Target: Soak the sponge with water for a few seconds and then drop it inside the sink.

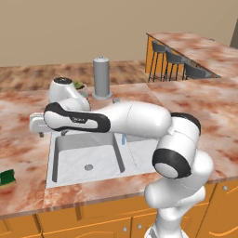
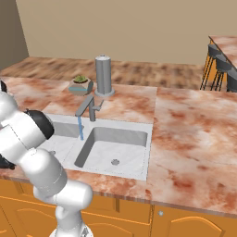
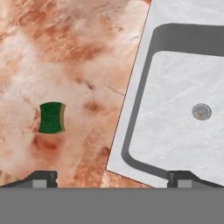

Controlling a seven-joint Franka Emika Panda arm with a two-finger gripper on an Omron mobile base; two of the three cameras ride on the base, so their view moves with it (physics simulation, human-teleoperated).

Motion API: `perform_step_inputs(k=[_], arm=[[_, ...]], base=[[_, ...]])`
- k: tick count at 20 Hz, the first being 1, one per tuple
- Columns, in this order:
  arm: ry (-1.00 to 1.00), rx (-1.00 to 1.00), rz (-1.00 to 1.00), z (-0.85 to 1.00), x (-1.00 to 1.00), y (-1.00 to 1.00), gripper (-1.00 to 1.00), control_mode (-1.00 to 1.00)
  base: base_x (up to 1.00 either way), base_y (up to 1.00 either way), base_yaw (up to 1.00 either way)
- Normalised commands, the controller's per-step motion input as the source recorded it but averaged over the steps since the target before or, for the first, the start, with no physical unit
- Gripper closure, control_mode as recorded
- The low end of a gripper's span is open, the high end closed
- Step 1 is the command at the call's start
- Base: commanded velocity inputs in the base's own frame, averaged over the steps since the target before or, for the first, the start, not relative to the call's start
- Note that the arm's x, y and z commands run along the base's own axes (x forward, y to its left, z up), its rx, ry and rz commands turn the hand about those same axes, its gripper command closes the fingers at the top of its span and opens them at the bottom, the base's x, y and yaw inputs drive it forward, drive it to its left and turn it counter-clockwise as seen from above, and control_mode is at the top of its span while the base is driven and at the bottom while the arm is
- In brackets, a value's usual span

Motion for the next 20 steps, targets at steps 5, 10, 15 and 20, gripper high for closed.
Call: perform_step_inputs(k=[5, 10, 15, 20], arm=[[0.00, -0.02, 0.00, 0.00, -0.14, 0.24, -1.00, -1.00], [0.00, 0.00, 0.00, 0.00, -0.16, 0.21, -1.00, -1.00], [0.00, 0.00, 0.00, -0.01, -0.12, 0.21, -1.00, -1.00], [0.00, 0.00, 0.00, -0.04, -0.15, 0.11, -1.00, -1.00]], base=[[0.00, 0.00, 0.00], [0.00, 0.00, 0.00], [0.00, 0.00, 0.00], [0.00, 0.00, 0.00]])
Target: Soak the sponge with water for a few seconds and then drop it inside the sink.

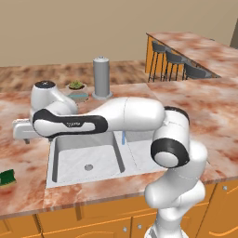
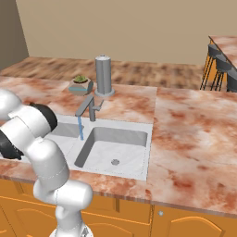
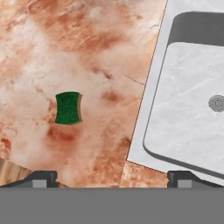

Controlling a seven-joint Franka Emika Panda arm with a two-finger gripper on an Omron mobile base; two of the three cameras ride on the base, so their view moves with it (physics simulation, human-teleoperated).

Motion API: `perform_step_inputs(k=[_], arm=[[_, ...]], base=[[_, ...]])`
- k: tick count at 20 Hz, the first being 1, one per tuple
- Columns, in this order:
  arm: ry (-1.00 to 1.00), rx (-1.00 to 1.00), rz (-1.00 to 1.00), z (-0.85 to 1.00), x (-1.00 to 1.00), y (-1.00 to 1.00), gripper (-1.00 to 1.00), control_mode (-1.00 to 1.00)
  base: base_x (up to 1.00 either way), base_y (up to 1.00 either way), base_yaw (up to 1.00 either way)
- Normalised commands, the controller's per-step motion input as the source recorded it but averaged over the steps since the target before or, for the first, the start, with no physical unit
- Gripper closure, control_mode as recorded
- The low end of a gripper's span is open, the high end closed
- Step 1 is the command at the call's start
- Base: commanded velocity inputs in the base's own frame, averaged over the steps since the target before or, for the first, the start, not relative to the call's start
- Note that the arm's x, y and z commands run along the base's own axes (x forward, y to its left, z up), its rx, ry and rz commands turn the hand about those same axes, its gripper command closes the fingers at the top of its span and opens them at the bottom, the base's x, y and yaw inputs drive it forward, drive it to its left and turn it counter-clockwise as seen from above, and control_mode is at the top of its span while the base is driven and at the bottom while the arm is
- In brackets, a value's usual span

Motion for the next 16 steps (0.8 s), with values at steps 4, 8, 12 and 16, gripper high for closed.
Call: perform_step_inputs(k=[4, 8, 12, 16], arm=[[0.00, 0.00, 0.00, -0.11, -0.03, 0.12, -1.00, -1.00], [0.01, 0.00, 0.00, -0.11, 0.00, 0.15, -1.00, -1.00], [0.01, 0.00, 0.00, -0.16, 0.00, 0.19, -1.00, -1.00], [0.00, 0.00, 0.00, -0.11, 0.00, 0.16, -1.00, -1.00]], base=[[0.00, 0.00, 0.00], [0.00, 0.00, 0.00], [0.00, 0.00, 0.00], [0.00, 0.00, 0.00]])
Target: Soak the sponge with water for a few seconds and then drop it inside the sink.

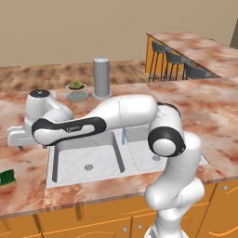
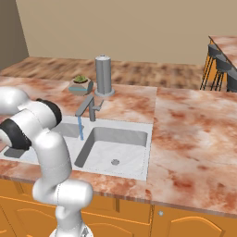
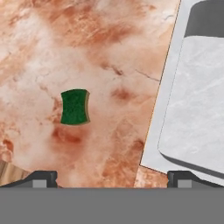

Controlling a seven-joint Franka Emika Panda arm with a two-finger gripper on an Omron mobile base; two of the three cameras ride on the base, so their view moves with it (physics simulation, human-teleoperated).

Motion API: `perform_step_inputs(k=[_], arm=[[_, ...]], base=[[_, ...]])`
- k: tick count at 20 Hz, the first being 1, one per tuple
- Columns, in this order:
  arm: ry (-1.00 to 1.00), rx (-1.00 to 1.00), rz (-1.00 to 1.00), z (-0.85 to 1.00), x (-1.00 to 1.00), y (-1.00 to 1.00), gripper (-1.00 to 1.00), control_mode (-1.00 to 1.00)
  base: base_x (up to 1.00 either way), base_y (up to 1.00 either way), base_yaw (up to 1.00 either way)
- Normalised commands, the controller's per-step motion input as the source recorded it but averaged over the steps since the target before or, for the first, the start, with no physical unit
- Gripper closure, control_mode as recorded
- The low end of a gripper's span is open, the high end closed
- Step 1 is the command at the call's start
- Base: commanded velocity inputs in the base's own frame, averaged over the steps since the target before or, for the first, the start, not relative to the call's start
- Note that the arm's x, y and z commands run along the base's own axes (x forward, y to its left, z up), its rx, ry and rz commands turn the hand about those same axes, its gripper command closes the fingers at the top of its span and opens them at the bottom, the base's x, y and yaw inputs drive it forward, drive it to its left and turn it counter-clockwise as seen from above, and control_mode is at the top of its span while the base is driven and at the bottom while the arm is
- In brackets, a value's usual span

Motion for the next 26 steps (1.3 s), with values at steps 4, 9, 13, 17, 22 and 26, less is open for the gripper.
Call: perform_step_inputs(k=[4, 9, 13, 17, 22, 26], arm=[[0.05, 0.00, 0.00, -0.05, 0.02, 0.21, -1.00, -1.00], [0.00, -0.01, 0.00, 0.00, 0.14, 0.25, -1.00, -1.00], [0.00, -0.05, 0.00, 0.00, 0.17, 0.25, -1.00, -1.00], [0.00, -0.05, 0.00, 0.00, 0.08, 0.24, -1.00, -1.00], [0.00, -0.04, 0.00, 0.00, 0.00, 0.19, -1.00, -1.00], [0.00, -0.04, 0.00, 0.00, 0.00, 0.17, -1.00, -1.00]], base=[[0.00, 0.00, 0.00], [0.00, 0.00, 0.00], [0.00, 0.00, 0.00], [0.00, 0.00, 0.00], [0.00, 0.00, 0.00], [0.00, 0.00, 0.00]])
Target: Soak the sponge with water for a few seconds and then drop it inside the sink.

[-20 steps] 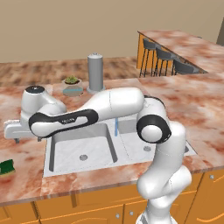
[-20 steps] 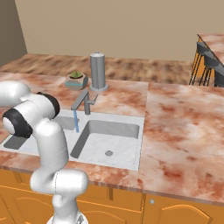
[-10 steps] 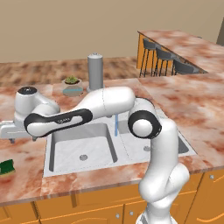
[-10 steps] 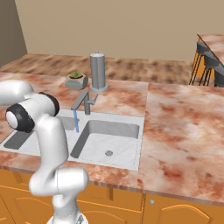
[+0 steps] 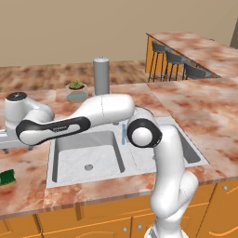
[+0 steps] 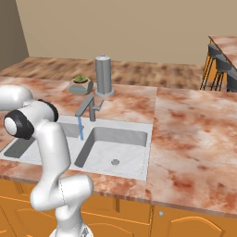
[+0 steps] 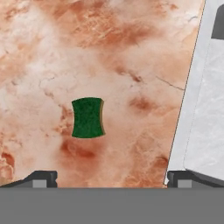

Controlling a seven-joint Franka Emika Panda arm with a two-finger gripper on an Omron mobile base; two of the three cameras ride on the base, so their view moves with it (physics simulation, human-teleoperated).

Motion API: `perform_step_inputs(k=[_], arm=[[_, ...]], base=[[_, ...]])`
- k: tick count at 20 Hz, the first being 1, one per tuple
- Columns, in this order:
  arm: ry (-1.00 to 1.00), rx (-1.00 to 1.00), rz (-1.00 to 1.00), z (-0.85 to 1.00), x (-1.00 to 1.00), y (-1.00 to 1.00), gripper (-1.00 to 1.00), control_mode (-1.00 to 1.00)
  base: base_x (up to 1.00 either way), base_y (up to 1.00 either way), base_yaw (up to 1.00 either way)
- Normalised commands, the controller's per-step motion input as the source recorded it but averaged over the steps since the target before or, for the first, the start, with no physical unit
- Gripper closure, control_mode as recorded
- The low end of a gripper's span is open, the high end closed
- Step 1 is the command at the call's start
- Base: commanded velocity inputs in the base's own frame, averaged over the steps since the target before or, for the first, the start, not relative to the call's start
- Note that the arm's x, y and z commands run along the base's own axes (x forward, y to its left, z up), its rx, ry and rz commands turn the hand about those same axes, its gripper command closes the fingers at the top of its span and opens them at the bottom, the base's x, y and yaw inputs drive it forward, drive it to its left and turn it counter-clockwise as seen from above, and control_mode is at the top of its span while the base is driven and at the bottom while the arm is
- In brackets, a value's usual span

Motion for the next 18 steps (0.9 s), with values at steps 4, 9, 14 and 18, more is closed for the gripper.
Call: perform_step_inputs(k=[4, 9, 14, 18], arm=[[0.00, 0.00, 0.00, -0.06, 0.00, 0.09, -1.00, -1.00], [0.00, 0.00, 0.00, -0.10, 0.00, 0.04, -1.00, -1.00], [0.00, 0.00, 0.00, -0.16, 0.00, 0.04, -1.00, -1.00], [0.00, 0.00, 0.00, -0.30, 0.00, 0.09, -1.00, -1.00]], base=[[0.00, 0.00, 0.00], [0.00, 0.00, 0.00], [0.00, 0.00, 0.00], [0.00, 0.00, 0.00]])
